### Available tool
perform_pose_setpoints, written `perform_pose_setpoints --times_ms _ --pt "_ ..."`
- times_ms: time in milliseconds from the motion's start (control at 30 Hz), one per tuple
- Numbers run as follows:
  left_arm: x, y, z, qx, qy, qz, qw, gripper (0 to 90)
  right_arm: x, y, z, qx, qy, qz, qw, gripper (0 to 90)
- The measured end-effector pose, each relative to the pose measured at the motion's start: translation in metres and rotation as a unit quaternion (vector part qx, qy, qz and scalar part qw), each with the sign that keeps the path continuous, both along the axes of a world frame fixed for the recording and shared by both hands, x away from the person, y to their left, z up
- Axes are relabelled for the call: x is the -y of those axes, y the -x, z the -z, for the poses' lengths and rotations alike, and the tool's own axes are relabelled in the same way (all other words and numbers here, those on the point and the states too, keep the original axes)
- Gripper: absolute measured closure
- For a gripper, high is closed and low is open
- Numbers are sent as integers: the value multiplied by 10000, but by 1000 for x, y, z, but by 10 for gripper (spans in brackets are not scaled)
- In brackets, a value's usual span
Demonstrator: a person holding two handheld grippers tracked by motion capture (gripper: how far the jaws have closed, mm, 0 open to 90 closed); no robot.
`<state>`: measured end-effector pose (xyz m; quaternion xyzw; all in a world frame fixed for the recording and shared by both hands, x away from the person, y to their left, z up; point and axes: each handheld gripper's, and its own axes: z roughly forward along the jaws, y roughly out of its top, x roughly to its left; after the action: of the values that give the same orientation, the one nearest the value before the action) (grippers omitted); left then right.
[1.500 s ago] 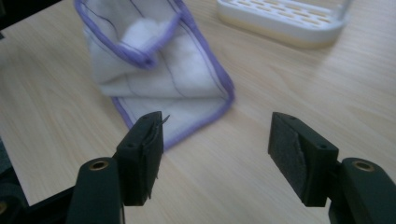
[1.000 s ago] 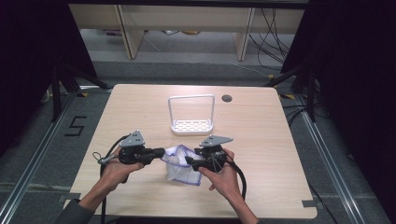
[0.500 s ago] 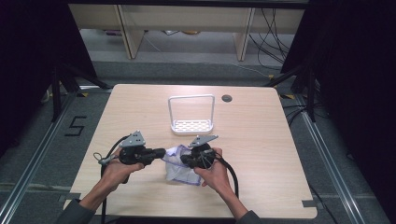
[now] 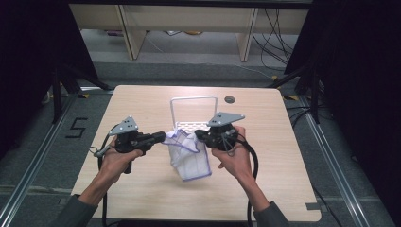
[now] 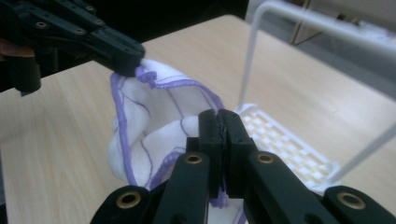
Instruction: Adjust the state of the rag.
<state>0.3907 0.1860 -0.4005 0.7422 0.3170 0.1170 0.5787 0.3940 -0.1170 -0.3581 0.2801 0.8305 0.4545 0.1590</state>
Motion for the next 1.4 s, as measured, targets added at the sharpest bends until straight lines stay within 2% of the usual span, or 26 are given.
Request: perform_pose_setpoints --times_ms 33,67,167,200,233,267,333,367,467,500,567,633,667,800,833,867,933,1000,1033,1067,1100,1133,1167,1200,1300,1400 --pt "-3 4 -2 24 -39 -13 10000 858 3 0 -4 112 20 9 9999 891" --pt "-6 9 0 2 -46 -26 10000 858 7 3 -9 83 -30 91 9999 891" --pt "-11 29 19 -198 -221 91 9995 858 18 12 -5 170 65 99 9998 890" --pt "-12 39 32 -338 -319 153 9988 858 20 19 2 85 132 82 9998 890" --pt "-12 45 41 -437 -358 198 9982 857 24 34 23 -19 234 63 9997 890" --pt "-12 51 50 -546 -356 271 9975 857 24 34 23 -19 234 63 9997 890" --pt "-11 66 72 -851 -410 383 9948 857 30 48 40 -209 245 -9 9995 890" --pt "-9 73 82 -992 -534 514 9923 857 33 56 50 -335 223 -31 9992 890" --pt "-2 86 100 -1142 -721 705 9883 855 41 80 75 -532 331 -15 9980 890" --pt "0 89 103 -1210 -838 784 9860 854 43 87 81 -657 337 34 9973 890" --pt "5 90 107 -1255 -934 851 9840 853 48 93 92 -708 465 -2 9964 890" --pt "7 91 108 -1251 -1001 820 9837 851 52 97 106 -869 516 73 9949 890" --pt "8 91 108 -1216 -1109 886 9824 850 54 99 111 -1015 616 76 9929 889" --pt "8 94 108 -1271 -1098 893 9817 799 55 101 128 -1166 749 39 9903 880" --pt "6 94 106 -1254 -1112 843 9822 748 55 101 129 -1307 798 36 9882 860" --pt "4 93 104 -1246 -996 816 9838 707 56 101 129 -1419 746 104 9870 826" --pt "-3 88 98 -1221 -856 582 9871 589 57 99 128 -1340 675 228 9884 721" --pt "-11 77 91 -1040 -625 407 9918 557 59 94 121 -1265 475 328 9903 583" --pt "-14 71 86 -1035 -601 253 9925 525 63 86 112 -1228 434 420 9906 554" --pt "-15 66 83 -1000 -601 84 9931 525 63 86 112 -1228 434 420 9906 554" --pt "-18 57 81 -968 -538 26 9938 506 64 75 105 -1096 357 574 9917 516" --pt "-19 47 78 -976 -571 14 9936 506 64 75 105 -1096 357 574 9917 516" --pt "-18 36 76 -965 -666 -58 9931 501 65 66 102 -984 376 615 9925 505" --pt "-16 27 76 -892 -657 -117 9938 494 64 56 99 -1042 337 703 9915 496" --pt "-8 6 75 -888 -744 -53 9933 501 59 31 99 -1037 254 801 9911 461" --pt "1 -12 76 -927 -847 4 9921 481 52 2 102 -1038 400 828 9903 452"
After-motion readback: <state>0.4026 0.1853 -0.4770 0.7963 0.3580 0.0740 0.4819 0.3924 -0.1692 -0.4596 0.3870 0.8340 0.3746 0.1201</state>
